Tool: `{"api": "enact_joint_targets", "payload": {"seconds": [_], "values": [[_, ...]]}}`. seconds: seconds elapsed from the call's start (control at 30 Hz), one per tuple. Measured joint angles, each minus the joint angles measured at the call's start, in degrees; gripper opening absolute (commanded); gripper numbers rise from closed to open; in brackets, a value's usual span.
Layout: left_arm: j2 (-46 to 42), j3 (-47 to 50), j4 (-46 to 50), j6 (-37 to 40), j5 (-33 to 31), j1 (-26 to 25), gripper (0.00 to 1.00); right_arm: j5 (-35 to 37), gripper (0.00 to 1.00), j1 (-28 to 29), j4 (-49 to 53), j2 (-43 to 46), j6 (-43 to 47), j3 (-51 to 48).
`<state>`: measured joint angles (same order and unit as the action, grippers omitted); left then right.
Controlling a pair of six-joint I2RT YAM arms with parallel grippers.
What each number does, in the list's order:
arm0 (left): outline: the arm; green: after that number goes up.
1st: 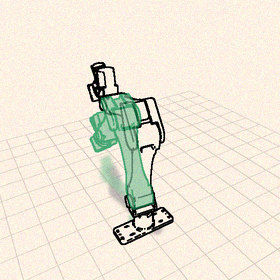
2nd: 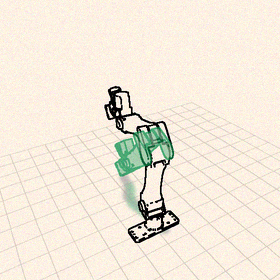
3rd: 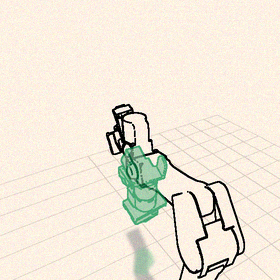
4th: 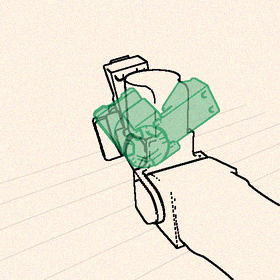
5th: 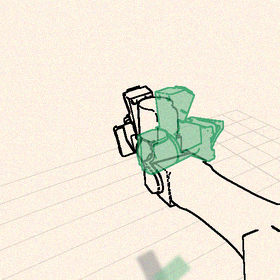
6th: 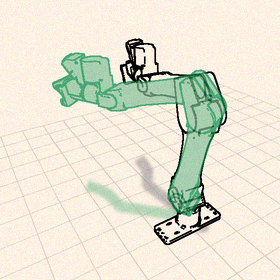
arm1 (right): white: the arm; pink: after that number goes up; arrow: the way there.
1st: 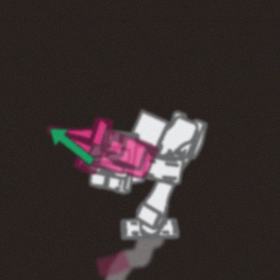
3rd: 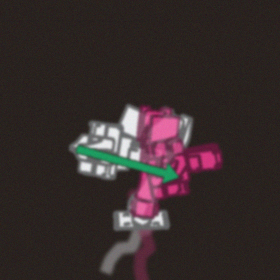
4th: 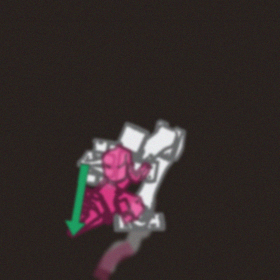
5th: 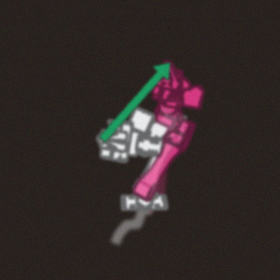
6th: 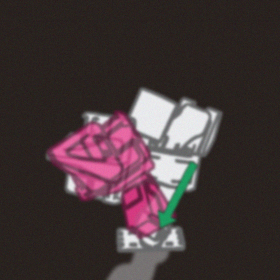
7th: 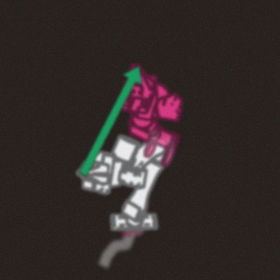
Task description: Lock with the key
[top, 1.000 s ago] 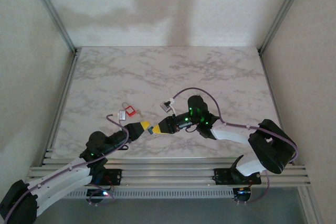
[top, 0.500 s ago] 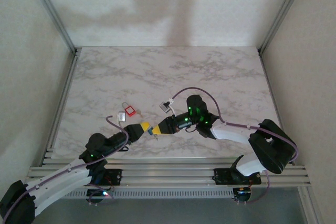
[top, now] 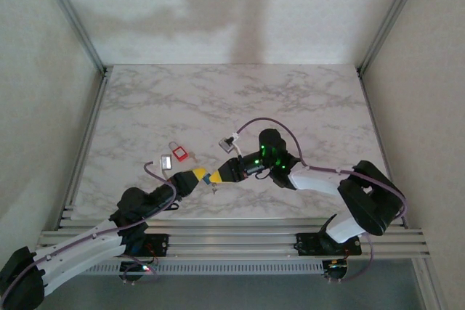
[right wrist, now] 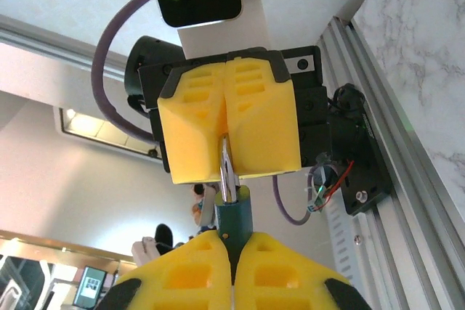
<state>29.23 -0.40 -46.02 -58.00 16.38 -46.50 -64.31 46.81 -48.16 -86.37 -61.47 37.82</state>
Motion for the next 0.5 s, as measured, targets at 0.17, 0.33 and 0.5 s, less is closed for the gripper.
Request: {"api": "enact_joint_targets", "payload": {"seconds": [0.17, 0.33, 0.5], "values": [[-1.4, 0.0, 1.4, 0.8, -1.4, -0.9, 0.0, -1.1, 0.0, -0.3, -2.5, -1.2, -1.2, 0.0], [-2.2, 0.0, 2.6, 1.0, -2.6, -1.6, 0.0, -1.1, 0.0, -0.3, -0.6, -1.1, 0.2, 0.4], [-2.3, 0.0, 2.5, 1.0, -3.8, -2.3, 0.0, -1.1, 0.0, -0.3, 0.9, -0.7, 1.1, 0.8]]}}
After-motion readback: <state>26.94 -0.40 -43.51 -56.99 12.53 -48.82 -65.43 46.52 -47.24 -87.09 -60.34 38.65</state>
